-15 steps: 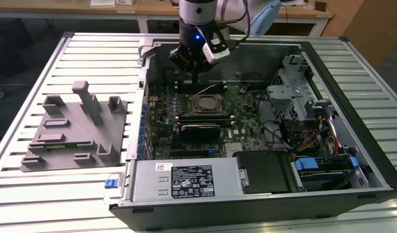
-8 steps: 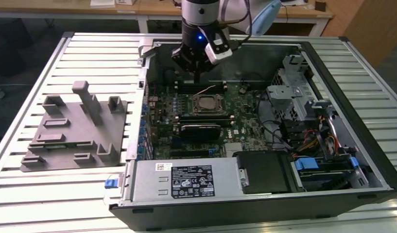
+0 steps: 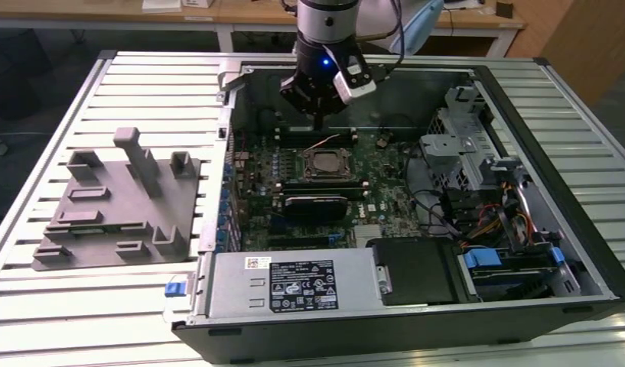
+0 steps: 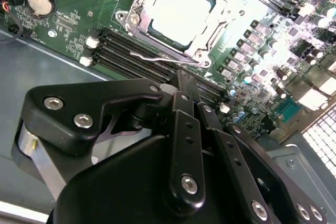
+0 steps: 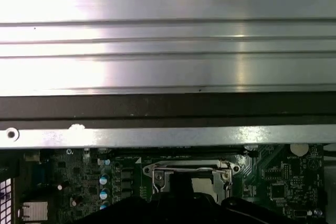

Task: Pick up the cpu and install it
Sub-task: 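Install the first cpu locking lever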

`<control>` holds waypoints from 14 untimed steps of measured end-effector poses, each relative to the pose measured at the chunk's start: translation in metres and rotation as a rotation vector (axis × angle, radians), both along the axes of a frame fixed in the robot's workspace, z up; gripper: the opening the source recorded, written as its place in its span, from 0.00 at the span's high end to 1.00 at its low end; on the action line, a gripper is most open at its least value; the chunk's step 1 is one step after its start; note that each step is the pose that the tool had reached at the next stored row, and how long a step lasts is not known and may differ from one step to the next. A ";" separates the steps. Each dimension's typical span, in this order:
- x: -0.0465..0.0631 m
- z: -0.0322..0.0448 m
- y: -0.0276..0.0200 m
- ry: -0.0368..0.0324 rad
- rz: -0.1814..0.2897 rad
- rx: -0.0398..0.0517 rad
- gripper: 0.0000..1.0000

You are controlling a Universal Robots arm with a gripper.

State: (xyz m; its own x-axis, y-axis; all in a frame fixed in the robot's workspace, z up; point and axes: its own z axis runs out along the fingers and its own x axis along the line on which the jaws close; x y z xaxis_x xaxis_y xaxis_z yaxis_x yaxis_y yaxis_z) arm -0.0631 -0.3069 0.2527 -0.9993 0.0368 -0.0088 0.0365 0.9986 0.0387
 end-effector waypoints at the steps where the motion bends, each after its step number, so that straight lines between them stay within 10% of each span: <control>1: 0.000 0.0000 0.0000 0.0000 0.000 0.0000 0.88; 14: -0.003 0.0000 0.0000 0.0000 0.000 0.0000 0.88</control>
